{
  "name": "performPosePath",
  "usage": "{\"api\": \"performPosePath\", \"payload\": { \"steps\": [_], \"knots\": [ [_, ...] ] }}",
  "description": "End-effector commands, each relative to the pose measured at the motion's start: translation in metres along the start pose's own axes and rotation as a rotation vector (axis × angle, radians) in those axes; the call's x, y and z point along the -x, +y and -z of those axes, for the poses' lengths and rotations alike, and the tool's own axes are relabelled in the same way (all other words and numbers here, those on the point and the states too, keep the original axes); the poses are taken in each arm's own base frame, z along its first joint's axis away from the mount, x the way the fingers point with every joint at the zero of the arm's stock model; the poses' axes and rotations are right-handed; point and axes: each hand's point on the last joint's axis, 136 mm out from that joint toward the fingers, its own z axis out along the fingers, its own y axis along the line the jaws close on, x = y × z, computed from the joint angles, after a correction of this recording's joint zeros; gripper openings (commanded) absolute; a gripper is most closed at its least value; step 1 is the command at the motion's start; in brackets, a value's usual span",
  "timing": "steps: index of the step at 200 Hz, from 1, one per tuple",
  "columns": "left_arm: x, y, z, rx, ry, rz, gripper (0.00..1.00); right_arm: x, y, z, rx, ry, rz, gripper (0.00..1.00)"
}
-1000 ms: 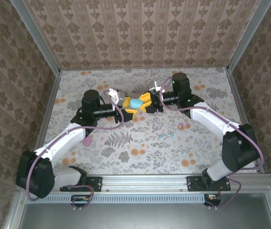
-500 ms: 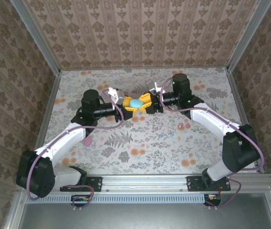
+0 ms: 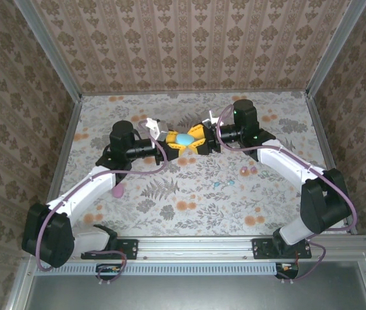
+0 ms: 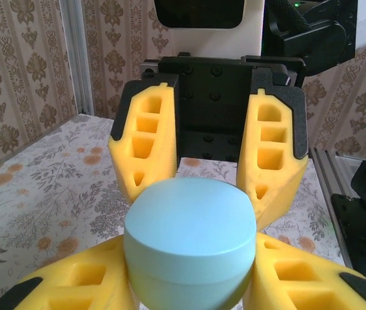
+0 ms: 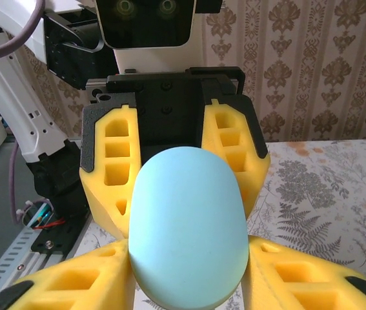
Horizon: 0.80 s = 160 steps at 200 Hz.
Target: Insert the wireless bluetooth earbuds into the charging case
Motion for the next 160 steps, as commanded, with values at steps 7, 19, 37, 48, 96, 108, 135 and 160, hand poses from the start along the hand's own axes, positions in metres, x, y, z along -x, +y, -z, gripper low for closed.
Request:
{"api": "performPosePath", "payload": {
  "steps": [7,19,37,48,96,108,135,160],
  "knots": [
    [0.014,-0.006,-0.002,-0.017,-0.038,-0.05,0.27,0.012,-0.005,0.004,-0.075,0.004,0.003,0.5],
    [0.015,-0.008,-0.001,-0.019,-0.046,-0.056,0.26,0.012,-0.005,0.007,-0.087,0.008,-0.007,0.5],
    [0.015,-0.012,0.0,-0.031,-0.053,-0.064,0.26,0.012,-0.008,0.008,-0.104,0.012,-0.039,0.53],
    [0.016,-0.016,0.0,-0.042,-0.054,-0.071,0.25,0.012,-0.012,0.009,-0.123,0.016,-0.058,0.53],
    [0.012,-0.02,-0.001,-0.052,-0.048,-0.092,0.23,0.021,-0.019,0.011,-0.136,-0.011,-0.139,0.59],
    [0.013,-0.02,-0.001,-0.05,-0.049,-0.094,0.23,0.023,-0.021,0.012,-0.139,-0.017,-0.16,0.6],
    [0.013,-0.02,-0.001,-0.05,-0.049,-0.099,0.23,0.026,-0.027,0.015,-0.149,-0.023,-0.201,0.61],
    [0.012,-0.02,-0.001,-0.048,-0.047,-0.099,0.23,0.028,-0.028,0.017,-0.148,-0.027,-0.226,0.63]
  ]
}}
